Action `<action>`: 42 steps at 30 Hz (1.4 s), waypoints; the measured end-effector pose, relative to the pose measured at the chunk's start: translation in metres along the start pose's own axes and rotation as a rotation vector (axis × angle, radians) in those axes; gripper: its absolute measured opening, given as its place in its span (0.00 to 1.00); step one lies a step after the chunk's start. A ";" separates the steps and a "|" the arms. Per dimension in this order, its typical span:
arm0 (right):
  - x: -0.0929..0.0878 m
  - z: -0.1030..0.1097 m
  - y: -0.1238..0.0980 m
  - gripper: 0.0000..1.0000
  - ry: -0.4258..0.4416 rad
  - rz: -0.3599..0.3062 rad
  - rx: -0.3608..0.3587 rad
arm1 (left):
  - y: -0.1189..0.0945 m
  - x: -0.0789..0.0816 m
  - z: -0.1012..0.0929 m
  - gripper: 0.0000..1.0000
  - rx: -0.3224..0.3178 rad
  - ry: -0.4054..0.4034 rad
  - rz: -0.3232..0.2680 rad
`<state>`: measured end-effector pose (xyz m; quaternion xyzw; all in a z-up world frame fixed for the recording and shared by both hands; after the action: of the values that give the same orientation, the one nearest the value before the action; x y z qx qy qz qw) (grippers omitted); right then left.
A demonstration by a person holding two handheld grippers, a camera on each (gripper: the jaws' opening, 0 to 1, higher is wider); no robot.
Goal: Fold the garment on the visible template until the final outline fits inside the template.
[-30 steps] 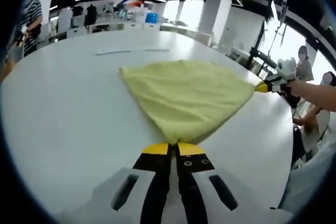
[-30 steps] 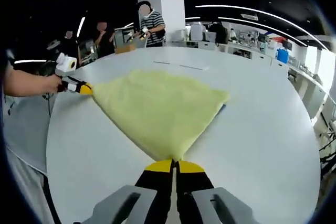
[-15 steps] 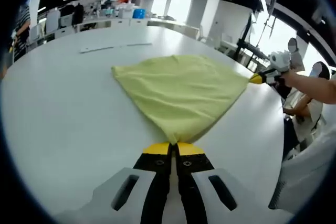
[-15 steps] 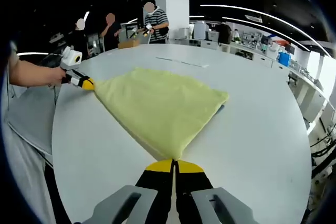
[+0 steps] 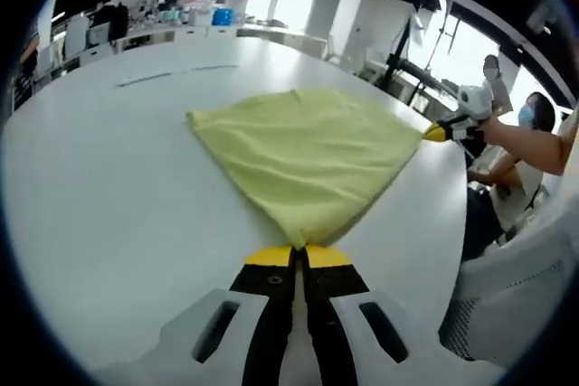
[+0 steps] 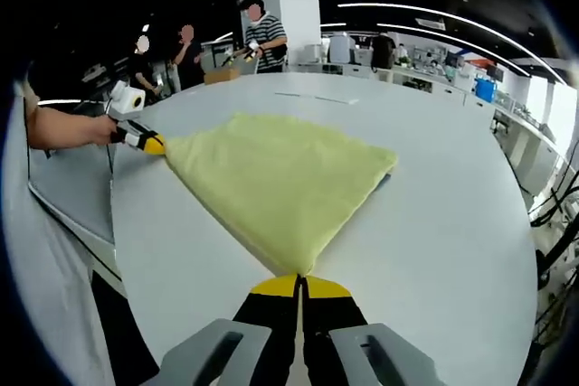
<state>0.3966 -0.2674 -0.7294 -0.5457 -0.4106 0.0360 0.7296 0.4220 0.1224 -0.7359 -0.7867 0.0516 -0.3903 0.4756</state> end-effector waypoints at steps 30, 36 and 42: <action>0.014 0.047 -0.066 0.33 0.103 -0.079 0.046 | -0.076 -0.001 -0.065 0.35 0.083 -0.109 -0.099; 0.006 0.067 -0.072 0.42 0.106 -0.070 0.064 | -0.083 -0.004 -0.091 0.41 0.052 -0.097 -0.107; -0.004 0.083 -0.078 0.51 0.106 -0.062 0.081 | -0.089 -0.008 -0.112 0.46 0.027 -0.043 -0.111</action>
<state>0.3103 -0.2367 -0.6616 -0.5038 -0.3862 0.0010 0.7727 0.3163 0.0956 -0.6430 -0.7901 -0.0074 -0.3994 0.4648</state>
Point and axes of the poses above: the point that each gripper's makers call its tool centre point, and the gripper's own axes: y roughly forward along the fingers, z roughly to its left, x roughly out of its top, the point moved 3 cm from there along -y, roughly backward along the fingers, and after that the axes turned 15 degrees about z, right-handed, at the moved point
